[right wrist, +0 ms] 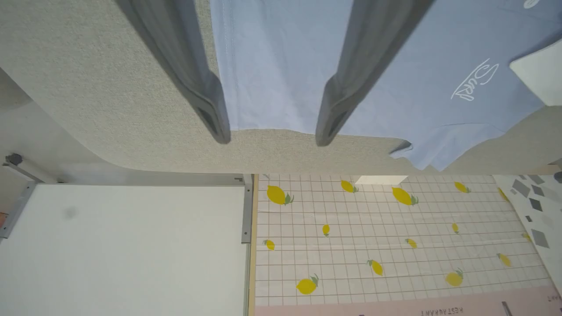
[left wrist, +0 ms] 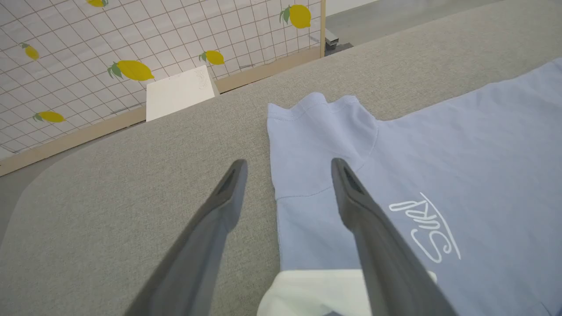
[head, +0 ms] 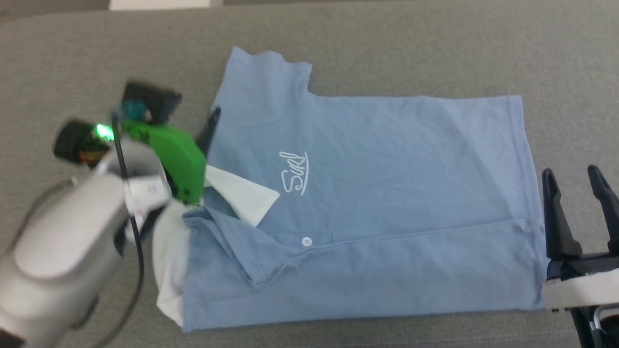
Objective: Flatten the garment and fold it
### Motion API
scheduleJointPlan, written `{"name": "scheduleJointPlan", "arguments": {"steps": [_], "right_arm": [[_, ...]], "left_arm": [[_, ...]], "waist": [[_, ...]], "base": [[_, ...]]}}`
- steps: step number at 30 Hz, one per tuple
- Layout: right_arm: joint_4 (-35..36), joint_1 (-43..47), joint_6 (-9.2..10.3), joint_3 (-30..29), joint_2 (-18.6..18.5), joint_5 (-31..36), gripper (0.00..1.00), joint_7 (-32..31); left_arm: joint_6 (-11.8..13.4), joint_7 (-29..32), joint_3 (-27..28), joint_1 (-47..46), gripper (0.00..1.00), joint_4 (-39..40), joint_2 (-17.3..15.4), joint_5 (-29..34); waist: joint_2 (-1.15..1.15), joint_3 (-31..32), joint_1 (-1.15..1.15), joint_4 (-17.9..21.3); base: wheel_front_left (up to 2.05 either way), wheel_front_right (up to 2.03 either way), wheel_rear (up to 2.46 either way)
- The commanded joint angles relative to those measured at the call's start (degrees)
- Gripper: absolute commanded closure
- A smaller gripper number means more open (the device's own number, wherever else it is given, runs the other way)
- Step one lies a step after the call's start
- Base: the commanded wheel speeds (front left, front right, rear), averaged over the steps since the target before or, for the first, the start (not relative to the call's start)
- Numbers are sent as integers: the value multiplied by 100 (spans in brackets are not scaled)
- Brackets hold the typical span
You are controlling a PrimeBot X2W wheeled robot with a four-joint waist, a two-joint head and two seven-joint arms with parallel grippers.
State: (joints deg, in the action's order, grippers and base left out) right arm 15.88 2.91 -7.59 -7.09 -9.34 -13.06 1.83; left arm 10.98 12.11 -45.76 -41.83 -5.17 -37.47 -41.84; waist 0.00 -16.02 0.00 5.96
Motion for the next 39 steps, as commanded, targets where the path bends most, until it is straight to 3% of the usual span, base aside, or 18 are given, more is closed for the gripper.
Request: {"name": "scheduleJointPlan", "arguments": {"steps": [1, 6, 12, 18, 30, 31, 32, 36, 39], "right_arm": [[64, -150, 10, 27, 54, 40, 0, 65], [141, -352, 10, 125, 145, 78, 0, 170], [117, -558, 10, 308, 221, 91, 0, 253], [86, -583, 10, 370, 303, 117, 0, 340], [44, -571, 10, 330, 411, 172, 0, 446], [42, -573, 10, 318, 416, 180, 0, 443], [40, -576, 10, 312, 419, 193, 0, 429], [75, -668, 10, 255, 316, 179, 0, 280], [74, -884, 10, 271, -115, 21, 0, -248]], "left_arm": [[-158, 273, 4, -395, 0, -182, -31, -74], [-666, 1206, 62, -1660, 0, -994, -15, -201], [-1061, 2069, 62, -2637, 0, -1934, 60, -369], [-1030, 2632, 1, -3127, 0, -2468, 114, -353], [-1083, 2863, -296, -3158, 0, -2806, 14, -120], [-1102, 2899, -305, -3133, 70, -2806, 33, -155], [-1117, 2922, -307, -3112, 100, -2796, 53, -191], [-1074, 2644, -232, -3126, 100, -2747, 146, -212], [-1132, 2412, -227, -3133, 100, -2692, 222, -195]], "waist": [[0, -696, 0, 532], [0, -1179, 0, 818], [0, -1502, 0, 1157], [0, -1736, 0, 1329], [0, -1924, 0, 1345], [0, -1930, 0, 1329], [0, -1937, 0, 1311], [0, -1920, 0, 1190], [0, -1814, 0, 1046]], "base": [[0, 0, 0], [0, 0, 0], [0, 0, 0], [0, 0, 0], [0, 0, 0], [0, 0, 0], [0, 0, 0], [0, 0, 0], [0, 0, 0]]}}
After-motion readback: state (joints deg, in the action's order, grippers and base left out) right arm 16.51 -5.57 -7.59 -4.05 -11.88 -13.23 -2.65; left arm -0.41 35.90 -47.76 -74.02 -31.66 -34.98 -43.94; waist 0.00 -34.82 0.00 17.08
